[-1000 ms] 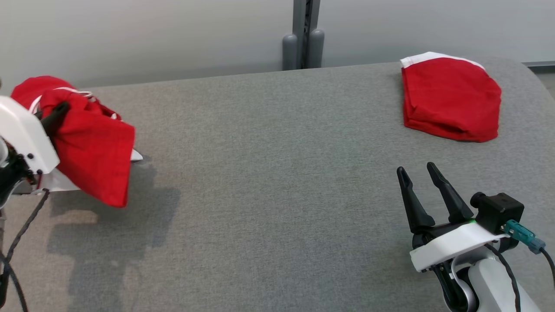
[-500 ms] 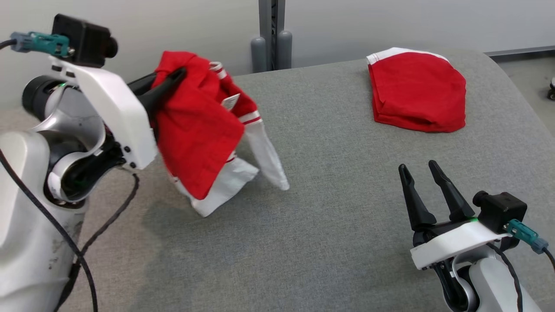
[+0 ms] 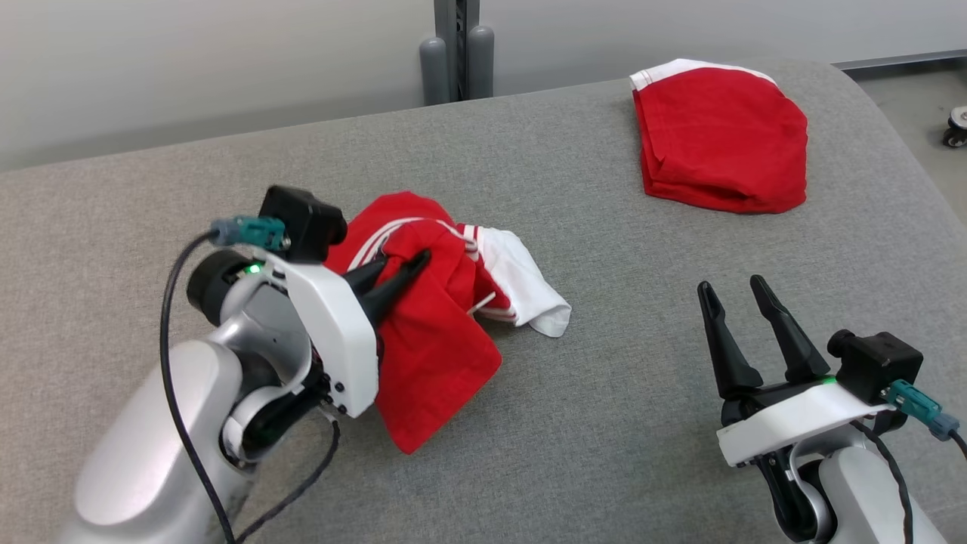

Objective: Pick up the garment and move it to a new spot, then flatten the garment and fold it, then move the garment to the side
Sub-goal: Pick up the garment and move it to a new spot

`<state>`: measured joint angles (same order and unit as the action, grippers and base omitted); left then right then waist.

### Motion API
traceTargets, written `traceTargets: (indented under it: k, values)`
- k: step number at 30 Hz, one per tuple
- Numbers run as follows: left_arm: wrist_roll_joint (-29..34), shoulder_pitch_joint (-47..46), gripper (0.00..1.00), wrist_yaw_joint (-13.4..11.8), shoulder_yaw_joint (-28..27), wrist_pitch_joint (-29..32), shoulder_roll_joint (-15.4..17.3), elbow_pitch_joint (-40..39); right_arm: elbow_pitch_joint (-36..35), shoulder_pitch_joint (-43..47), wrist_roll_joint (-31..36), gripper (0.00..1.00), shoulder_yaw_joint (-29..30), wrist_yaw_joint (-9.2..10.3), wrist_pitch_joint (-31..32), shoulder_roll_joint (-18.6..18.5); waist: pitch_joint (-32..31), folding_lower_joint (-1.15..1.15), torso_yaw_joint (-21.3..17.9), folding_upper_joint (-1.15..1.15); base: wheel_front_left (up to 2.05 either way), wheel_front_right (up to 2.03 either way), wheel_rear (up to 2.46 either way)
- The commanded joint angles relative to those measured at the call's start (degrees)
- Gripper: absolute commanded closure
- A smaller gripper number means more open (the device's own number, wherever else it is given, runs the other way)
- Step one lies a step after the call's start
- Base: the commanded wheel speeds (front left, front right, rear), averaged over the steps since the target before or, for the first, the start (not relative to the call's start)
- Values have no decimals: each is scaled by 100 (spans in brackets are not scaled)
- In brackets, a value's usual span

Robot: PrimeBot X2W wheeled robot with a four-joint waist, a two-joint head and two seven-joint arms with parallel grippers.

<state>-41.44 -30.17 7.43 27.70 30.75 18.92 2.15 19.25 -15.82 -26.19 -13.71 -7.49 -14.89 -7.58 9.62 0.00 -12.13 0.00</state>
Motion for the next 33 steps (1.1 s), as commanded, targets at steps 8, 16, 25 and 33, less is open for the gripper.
traceTargets:
  k: [8, 16, 25, 33]
  values:
    - [72, 433, 100, 7, 658, -1131, -418, 813, 49, 15, 14, 0, -51, -2, -26, -139, 15, 0, 162, 0, 0, 0, 0]
    - [236, 414, 66, 7, 1262, -1900, -676, 1855, 121, 35, 9, 0, -151, -2, -26, -226, -59, 0, 343, 0, 0, 0, 0]
    - [356, 246, 0, 6, 1302, -2611, -552, 1954, 148, 116, -4, 0, -163, -2, -27, -283, -152, 0, 533, 0, 0, 0, 0]
    - [431, 443, 0, -375, 948, -2975, -164, 1338, 79, 187, 39, 0, -77, -2, -27, -276, -212, 0, 717, 0, 0, 0, 0]
